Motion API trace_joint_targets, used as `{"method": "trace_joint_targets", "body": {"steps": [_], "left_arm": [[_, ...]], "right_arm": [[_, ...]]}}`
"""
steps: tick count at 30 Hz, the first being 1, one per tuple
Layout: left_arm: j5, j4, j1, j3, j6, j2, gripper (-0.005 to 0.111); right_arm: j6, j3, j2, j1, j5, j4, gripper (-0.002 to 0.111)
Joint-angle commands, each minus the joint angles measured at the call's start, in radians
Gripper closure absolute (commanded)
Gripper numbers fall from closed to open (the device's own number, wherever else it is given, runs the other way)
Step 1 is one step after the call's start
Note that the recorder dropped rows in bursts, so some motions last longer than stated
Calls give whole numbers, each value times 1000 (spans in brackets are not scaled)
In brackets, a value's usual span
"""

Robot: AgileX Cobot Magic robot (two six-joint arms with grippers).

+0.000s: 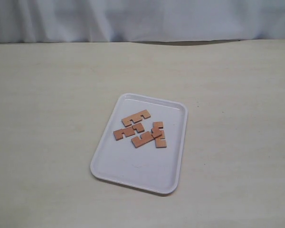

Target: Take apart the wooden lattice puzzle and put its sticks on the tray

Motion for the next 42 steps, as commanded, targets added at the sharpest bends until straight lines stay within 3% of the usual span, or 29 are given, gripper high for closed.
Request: {"method": "trace_joint_targets", "body": {"steps": [1, 42], "left_arm": [[125, 44, 0, 2, 2, -1, 107], [151, 29, 0, 2, -4, -1, 107]], "right_arm": [[0, 1, -4, 3, -6, 4, 104], [0, 1, -4, 3, -6, 4, 104]]}}
